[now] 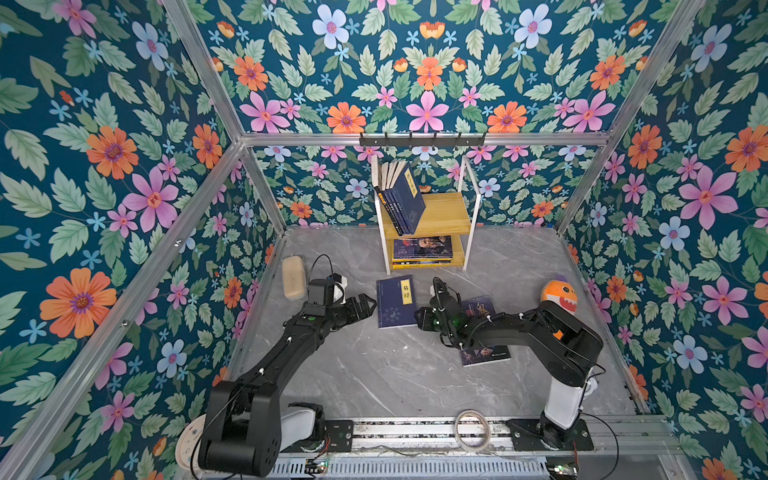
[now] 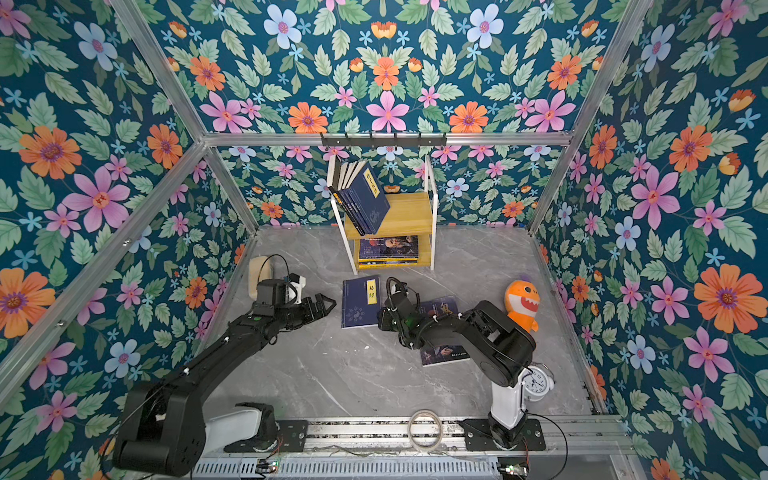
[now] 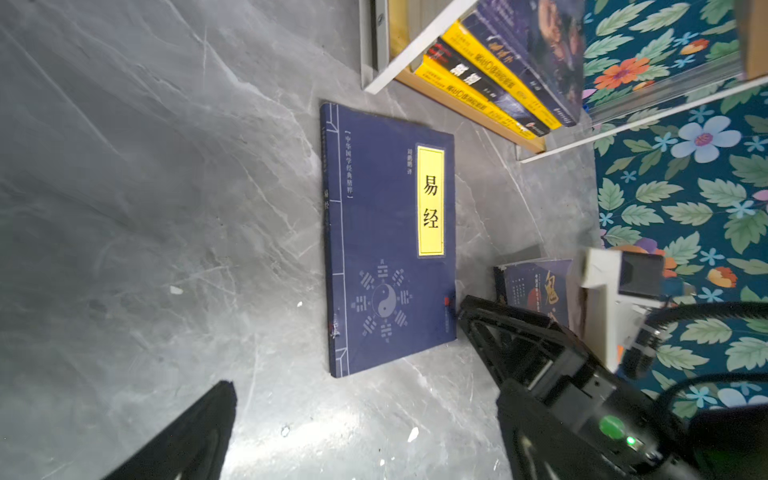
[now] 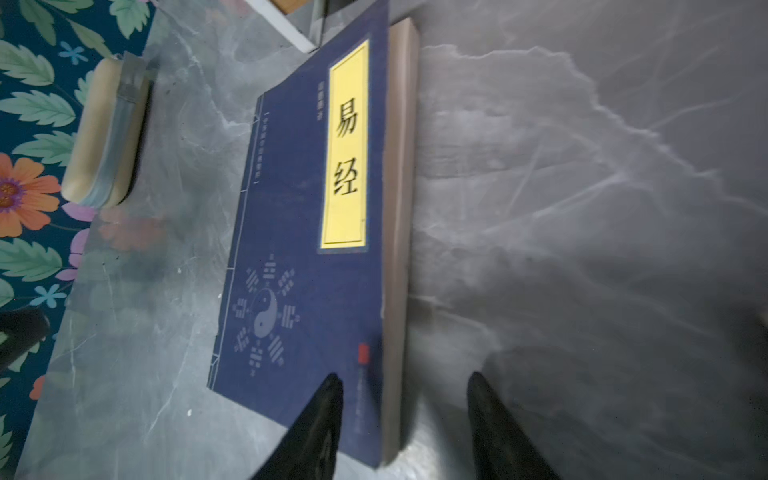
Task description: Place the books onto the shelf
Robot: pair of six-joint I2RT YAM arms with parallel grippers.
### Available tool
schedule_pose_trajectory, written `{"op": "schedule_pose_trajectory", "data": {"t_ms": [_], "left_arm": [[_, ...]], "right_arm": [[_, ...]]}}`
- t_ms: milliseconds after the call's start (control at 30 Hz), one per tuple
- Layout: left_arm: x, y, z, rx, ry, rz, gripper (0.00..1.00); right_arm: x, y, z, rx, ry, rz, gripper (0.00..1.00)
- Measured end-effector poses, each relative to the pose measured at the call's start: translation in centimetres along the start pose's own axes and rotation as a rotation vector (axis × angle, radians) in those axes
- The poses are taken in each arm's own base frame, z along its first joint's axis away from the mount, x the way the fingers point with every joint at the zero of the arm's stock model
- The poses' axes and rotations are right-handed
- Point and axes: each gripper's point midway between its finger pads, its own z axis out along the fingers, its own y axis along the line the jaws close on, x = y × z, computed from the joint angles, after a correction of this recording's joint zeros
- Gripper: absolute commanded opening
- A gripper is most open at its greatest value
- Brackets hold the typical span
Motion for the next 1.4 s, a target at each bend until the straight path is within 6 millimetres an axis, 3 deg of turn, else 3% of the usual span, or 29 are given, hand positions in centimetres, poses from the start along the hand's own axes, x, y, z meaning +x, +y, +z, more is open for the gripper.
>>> {"op": "schedule_pose_trajectory", "data": {"t_ms": [133,267,433,600,733,1033,1400], "left_arm": [[-1.1,0.5,2.6,-0.017,0.057,-0.007,1.0],[-1.7,1.3,5.0,-0.032,0.11,-0.016,1.0],[-1.3,2.0,7.0,-0.023,0.17,-0.033,0.96],[-0.6,1.8,8.2,0.033,0.197,-0.066,0.77],[-0.5,1.4,9.0,0.079,0.203,-0.108,0.75],[0.7,1.5,8.9,0.101,0.202,-0.177,0.54],[3.4,0.9,6.7,0.09,0.225,-0.265,0.47]], "right_arm": [[-2.8,-1.5,0.0,0.042,-0.032,0.04,0.5],[-3.9,-1.2,1.1,0.037,-0.025,0.052,0.51],[-3.5,-0.3,3.2,0.012,0.032,0.082,0.51],[-3.0,1.0,3.8,-0.043,0.046,0.129,0.51],[-2.6,2.1,4.2,-0.084,0.062,0.15,0.51],[-1.1,4.0,3.7,-0.136,0.113,0.191,0.51],[-0.3,4.2,3.8,-0.142,0.112,0.186,0.5]]}}
